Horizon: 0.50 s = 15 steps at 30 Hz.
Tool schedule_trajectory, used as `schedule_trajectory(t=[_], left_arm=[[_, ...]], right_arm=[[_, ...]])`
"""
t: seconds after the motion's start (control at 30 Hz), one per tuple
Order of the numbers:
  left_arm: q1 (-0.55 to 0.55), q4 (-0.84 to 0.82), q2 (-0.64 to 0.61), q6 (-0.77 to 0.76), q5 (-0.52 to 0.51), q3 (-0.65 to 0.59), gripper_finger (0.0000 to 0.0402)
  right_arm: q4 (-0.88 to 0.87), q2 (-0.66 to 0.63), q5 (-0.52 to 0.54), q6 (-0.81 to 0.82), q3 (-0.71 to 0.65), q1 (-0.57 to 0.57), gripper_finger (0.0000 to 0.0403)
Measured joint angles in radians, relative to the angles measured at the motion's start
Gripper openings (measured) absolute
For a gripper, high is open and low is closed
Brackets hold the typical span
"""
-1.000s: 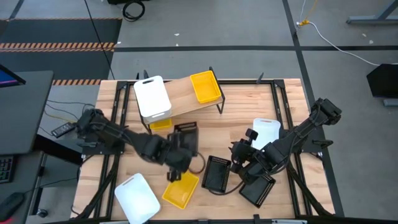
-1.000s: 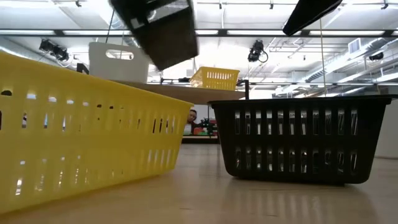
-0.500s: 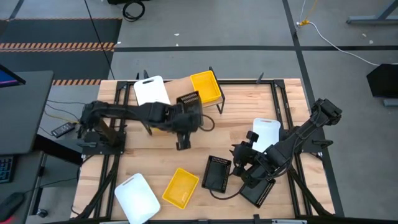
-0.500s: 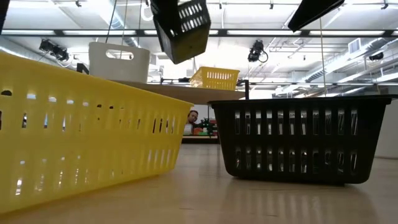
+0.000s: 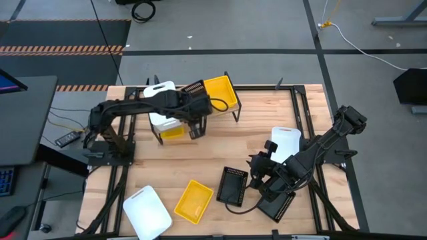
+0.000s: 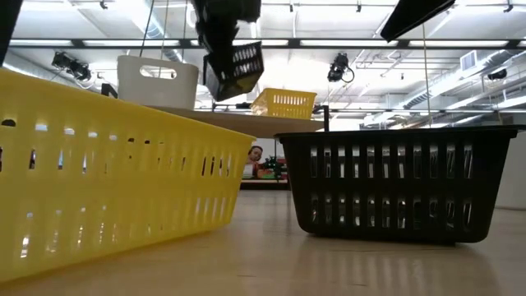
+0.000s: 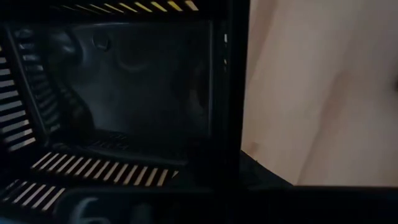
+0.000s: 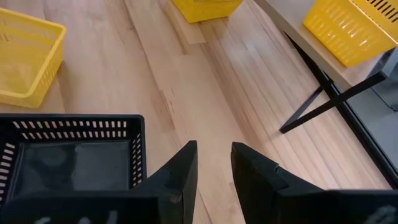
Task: Stack baskets on shelf by color
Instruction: Put the left black bin on the shelf
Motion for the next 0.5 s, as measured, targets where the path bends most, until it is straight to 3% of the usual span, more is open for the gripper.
schedule_trajectory(t=[0.5], left_arm=[[0.065, 0.034, 0.000, 0.095, 0.027, -0.054, 0.0007]], right_arm=[[0.002, 0.000, 0.000, 0.000, 0.000, 0.000, 0.0103]])
